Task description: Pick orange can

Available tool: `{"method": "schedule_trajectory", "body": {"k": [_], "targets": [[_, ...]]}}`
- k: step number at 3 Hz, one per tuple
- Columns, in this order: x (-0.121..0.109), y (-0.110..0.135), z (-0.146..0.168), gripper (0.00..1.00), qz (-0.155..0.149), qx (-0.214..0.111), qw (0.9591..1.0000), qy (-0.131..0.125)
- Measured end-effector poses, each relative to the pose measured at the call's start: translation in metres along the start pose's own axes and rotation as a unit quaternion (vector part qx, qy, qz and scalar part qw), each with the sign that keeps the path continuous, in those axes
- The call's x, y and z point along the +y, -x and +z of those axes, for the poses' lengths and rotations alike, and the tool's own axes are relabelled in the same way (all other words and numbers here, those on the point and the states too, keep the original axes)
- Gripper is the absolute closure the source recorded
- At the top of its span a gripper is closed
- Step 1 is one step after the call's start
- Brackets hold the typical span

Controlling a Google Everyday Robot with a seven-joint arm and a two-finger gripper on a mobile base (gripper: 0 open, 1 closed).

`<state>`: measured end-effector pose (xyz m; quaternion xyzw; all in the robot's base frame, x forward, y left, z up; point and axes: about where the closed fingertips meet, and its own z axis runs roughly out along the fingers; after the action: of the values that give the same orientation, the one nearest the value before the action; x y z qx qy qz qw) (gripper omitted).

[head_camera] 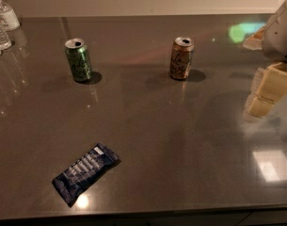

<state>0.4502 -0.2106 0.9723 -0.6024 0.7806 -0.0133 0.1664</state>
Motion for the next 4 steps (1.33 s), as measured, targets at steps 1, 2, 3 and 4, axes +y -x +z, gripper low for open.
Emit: {"method": "schedule_trajectory", "body": {"k": [1, 2, 3, 4], "targets": [[-0.014, 0.008, 0.015, 0.00, 0.009, -0.023, 0.9996, 0.013], [-0.022, 0.012, 0.024, 0.00, 0.015, -0.036, 0.9990, 0.021], [-0.060, 0.022, 0.047, 0.00, 0.046, -0.068, 0.9966, 0.004], [-0.105, 0.034, 0.071, 0.00, 0.072, -0.098, 0.9925, -0.017]]}}
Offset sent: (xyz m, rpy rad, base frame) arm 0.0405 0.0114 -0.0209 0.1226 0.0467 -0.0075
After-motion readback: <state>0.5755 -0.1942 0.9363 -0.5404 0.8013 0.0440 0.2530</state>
